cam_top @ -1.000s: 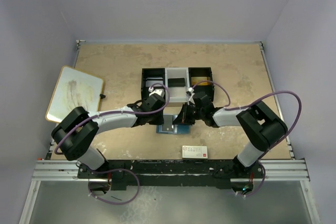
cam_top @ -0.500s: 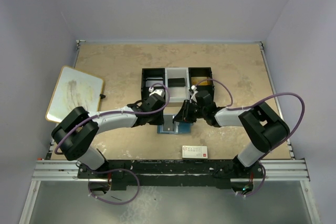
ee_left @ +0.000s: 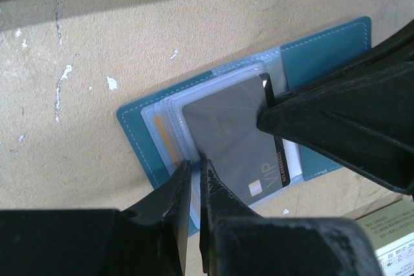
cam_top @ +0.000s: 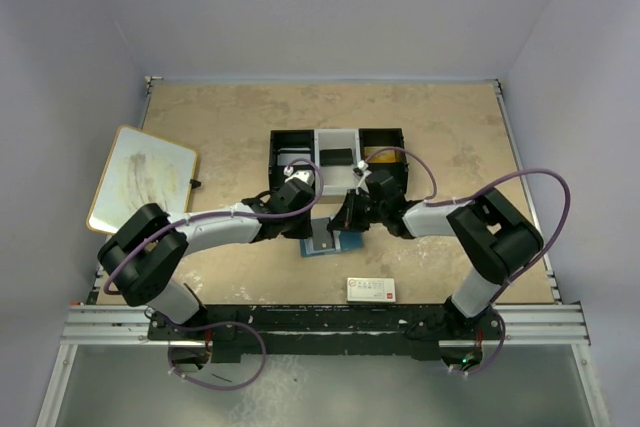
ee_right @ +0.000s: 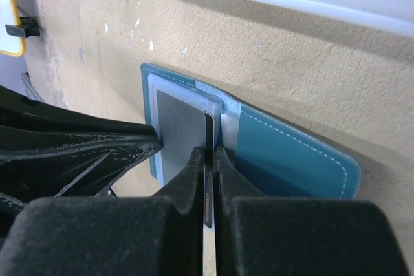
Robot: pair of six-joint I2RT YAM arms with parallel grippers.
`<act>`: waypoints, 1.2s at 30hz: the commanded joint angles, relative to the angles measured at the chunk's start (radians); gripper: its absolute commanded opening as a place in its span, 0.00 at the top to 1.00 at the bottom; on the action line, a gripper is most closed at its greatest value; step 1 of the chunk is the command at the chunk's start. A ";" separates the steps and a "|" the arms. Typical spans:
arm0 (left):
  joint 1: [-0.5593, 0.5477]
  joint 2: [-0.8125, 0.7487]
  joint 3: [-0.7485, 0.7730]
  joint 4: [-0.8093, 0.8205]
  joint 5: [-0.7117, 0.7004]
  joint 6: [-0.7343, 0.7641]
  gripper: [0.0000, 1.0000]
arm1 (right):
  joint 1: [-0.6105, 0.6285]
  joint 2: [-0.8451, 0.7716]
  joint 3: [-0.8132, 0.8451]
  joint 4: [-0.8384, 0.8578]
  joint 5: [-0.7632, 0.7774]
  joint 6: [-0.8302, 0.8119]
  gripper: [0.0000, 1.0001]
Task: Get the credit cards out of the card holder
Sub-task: Remove the credit card from the card holder.
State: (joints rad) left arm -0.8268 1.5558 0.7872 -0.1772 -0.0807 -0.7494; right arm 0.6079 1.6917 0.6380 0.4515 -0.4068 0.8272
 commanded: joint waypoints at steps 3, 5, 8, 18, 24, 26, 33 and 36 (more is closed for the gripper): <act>-0.011 0.046 -0.015 -0.042 -0.018 -0.006 0.96 | 0.009 -0.079 -0.011 -0.065 0.002 -0.027 1.00; -0.010 0.052 -0.014 -0.043 -0.022 -0.005 0.96 | -0.013 -0.081 -0.019 -0.069 -0.019 -0.038 1.00; -0.011 0.063 -0.014 -0.049 -0.033 0.002 0.98 | -0.048 -0.087 -0.041 -0.052 -0.062 -0.048 1.00; -0.011 0.105 0.009 -0.059 -0.033 0.019 1.00 | -0.097 -0.086 -0.098 -0.026 -0.133 -0.067 0.99; -0.011 0.103 0.012 -0.053 -0.034 0.022 1.00 | -0.103 -0.118 -0.135 0.016 -0.141 -0.043 0.86; -0.010 0.105 0.013 -0.048 -0.030 0.020 1.00 | -0.103 -0.119 -0.139 0.053 -0.144 -0.027 0.82; -0.011 0.105 0.011 -0.042 -0.019 0.011 1.00 | -0.099 -0.096 -0.169 0.182 -0.182 0.031 0.74; -0.011 0.102 0.006 -0.036 -0.012 0.007 1.00 | -0.095 -0.080 -0.168 0.178 -0.172 0.038 0.79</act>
State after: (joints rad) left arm -0.8383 1.6119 0.8211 -0.1314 -0.0811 -0.7570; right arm 0.5091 1.5986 0.4740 0.5560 -0.5468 0.8360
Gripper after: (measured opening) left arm 0.003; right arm 0.249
